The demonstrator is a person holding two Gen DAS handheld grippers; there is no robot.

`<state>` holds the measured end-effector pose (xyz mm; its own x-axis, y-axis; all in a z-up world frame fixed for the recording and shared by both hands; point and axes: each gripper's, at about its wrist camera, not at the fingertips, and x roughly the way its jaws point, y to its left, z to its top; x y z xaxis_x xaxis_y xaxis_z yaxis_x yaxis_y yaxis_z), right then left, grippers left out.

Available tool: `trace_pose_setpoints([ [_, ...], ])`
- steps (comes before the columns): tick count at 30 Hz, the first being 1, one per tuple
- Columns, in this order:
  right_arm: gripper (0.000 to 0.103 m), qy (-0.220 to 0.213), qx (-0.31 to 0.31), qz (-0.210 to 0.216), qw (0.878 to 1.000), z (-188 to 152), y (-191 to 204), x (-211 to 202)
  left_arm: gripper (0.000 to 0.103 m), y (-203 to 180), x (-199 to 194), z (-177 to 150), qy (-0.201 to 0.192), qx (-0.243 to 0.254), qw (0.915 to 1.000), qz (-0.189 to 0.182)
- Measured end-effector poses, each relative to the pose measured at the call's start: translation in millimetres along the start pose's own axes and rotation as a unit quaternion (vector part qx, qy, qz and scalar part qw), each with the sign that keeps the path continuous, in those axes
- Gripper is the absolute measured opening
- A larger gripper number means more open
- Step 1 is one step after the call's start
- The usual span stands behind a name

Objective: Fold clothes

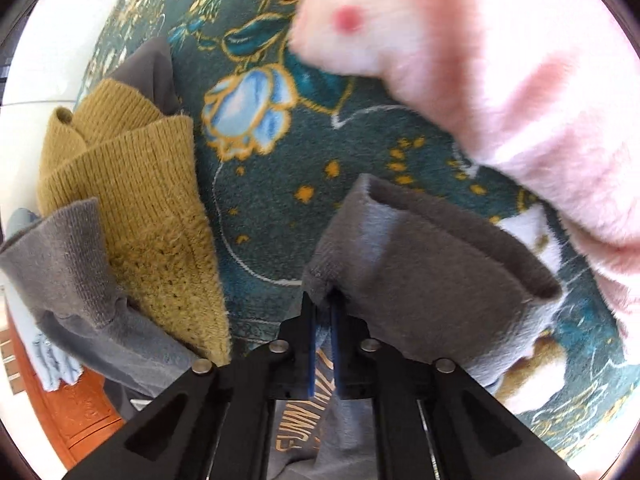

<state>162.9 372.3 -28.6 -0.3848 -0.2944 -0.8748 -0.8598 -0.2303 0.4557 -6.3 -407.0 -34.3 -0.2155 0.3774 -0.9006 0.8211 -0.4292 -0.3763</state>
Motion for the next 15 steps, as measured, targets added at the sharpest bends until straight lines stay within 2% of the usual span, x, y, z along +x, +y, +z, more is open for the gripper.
trace_pose_setpoints([
  [2,0.004,-0.008,-0.006,0.022,1.0,-2.8,-6.1,-10.2,0.003,8.5,-5.9,-2.1,-0.01,-0.005,0.9997,-0.021],
  [5,0.004,-0.035,-0.039,0.061,0.997,-16.1,-7.9,-43.1,0.002,26.5,-26.6,-15.6,-0.017,-0.007,0.9954,-0.094],
  [7,0.004,-0.059,-0.084,0.079,0.992,-29.9,0.6,-71.5,0.002,44.4,-51.5,-28.2,-0.025,-0.005,0.9866,-0.161],
  [9,0.004,-0.081,-0.133,0.093,0.983,-47.1,16.6,-101.7,0.002,61.7,-77.0,-37.1,-0.035,-0.008,0.9778,-0.207],
  [11,0.004,-0.091,-0.168,0.11,0.975,-53.5,38.9,-118.6,0.002,71.7,-100.3,-32.6,-0.056,-0.005,0.9735,-0.222],
  [13,0.004,-0.096,-0.2,0.126,0.967,-56.3,76.9,-123.9,0.002,71.1,-112.1,-19.2,-0.071,-0.01,0.9735,-0.217],
  [15,0.004,-0.098,-0.237,0.134,0.957,-59.4,114.7,-119.5,0.002,72.3,-115.2,-3.5,-0.073,-0.036,0.9681,-0.237],
])
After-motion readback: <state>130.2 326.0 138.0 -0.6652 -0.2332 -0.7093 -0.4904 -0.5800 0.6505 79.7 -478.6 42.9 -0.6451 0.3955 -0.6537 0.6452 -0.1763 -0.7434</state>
